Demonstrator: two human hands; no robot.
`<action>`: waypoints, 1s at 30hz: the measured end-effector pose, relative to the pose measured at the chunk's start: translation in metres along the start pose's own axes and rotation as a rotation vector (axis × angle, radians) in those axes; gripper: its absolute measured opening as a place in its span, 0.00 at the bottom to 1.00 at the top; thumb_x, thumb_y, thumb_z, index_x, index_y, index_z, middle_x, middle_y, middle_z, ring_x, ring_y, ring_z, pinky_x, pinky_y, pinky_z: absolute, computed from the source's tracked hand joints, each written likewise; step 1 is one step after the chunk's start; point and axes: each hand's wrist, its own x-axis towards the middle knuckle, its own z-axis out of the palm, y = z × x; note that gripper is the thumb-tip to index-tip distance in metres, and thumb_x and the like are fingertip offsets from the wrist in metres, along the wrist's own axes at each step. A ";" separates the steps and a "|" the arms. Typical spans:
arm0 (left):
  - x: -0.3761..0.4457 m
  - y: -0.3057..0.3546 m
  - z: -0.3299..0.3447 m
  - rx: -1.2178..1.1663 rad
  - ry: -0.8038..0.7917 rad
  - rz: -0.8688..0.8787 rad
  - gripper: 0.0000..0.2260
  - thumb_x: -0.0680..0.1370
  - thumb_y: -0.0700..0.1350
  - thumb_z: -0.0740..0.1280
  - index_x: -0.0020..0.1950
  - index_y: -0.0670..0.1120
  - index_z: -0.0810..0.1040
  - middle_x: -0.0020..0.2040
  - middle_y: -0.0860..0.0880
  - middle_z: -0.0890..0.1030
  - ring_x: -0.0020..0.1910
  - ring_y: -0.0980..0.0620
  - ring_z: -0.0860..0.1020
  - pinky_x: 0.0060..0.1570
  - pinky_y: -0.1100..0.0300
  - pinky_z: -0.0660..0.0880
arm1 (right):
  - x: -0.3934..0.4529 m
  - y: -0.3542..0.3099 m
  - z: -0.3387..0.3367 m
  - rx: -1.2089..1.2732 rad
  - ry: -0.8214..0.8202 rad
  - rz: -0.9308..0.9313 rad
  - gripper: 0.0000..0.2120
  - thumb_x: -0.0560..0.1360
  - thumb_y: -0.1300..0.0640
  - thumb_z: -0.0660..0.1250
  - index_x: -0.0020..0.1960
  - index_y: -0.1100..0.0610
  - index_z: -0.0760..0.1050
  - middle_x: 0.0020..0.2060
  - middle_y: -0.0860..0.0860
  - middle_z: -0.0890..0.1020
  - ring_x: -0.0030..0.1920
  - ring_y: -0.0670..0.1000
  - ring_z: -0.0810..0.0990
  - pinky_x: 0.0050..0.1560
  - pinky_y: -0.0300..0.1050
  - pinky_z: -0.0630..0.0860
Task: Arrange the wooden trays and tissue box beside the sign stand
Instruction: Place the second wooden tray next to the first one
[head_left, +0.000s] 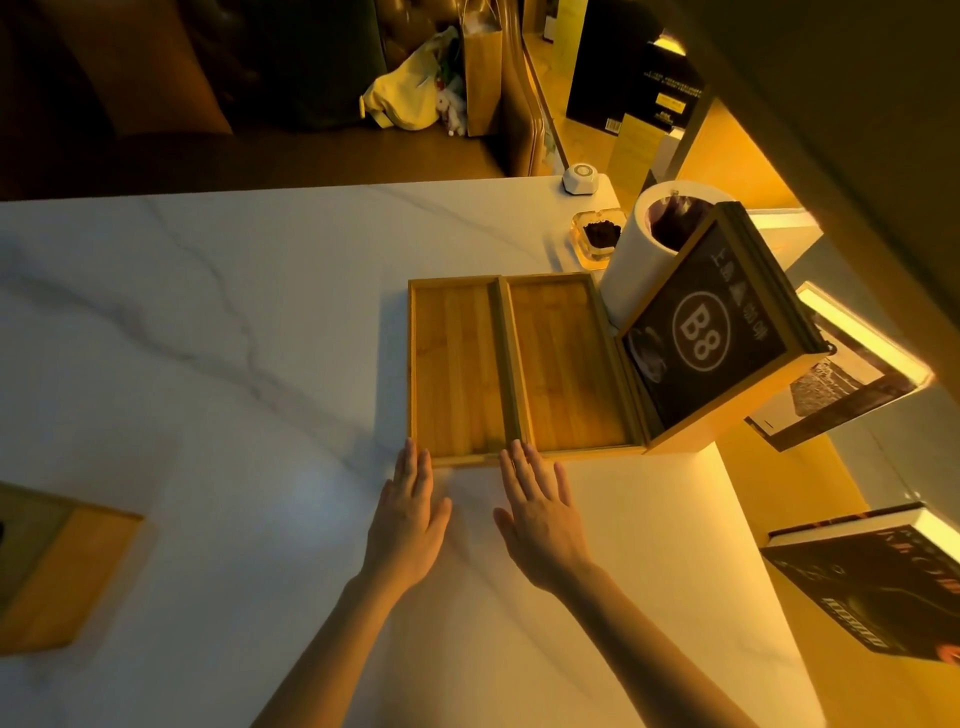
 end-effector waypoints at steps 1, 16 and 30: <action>0.000 0.000 0.000 -0.003 -0.005 -0.001 0.28 0.77 0.51 0.56 0.72 0.44 0.46 0.76 0.43 0.45 0.74 0.44 0.52 0.69 0.51 0.62 | 0.000 0.000 -0.001 0.001 -0.003 0.003 0.29 0.79 0.47 0.50 0.73 0.53 0.39 0.75 0.52 0.41 0.70 0.53 0.31 0.70 0.52 0.32; -0.001 -0.007 0.001 -0.052 -0.028 0.012 0.29 0.77 0.50 0.57 0.72 0.47 0.46 0.76 0.45 0.44 0.75 0.45 0.51 0.70 0.49 0.60 | -0.003 -0.002 0.002 0.039 0.025 0.005 0.29 0.79 0.49 0.51 0.73 0.54 0.41 0.75 0.53 0.42 0.71 0.54 0.33 0.70 0.49 0.36; 0.003 -0.016 -0.003 -0.081 -0.071 0.040 0.28 0.77 0.49 0.58 0.73 0.47 0.47 0.76 0.46 0.45 0.74 0.44 0.55 0.67 0.51 0.66 | -0.003 -0.010 -0.003 0.042 0.047 0.031 0.26 0.80 0.53 0.51 0.74 0.56 0.45 0.76 0.54 0.47 0.69 0.52 0.34 0.72 0.48 0.39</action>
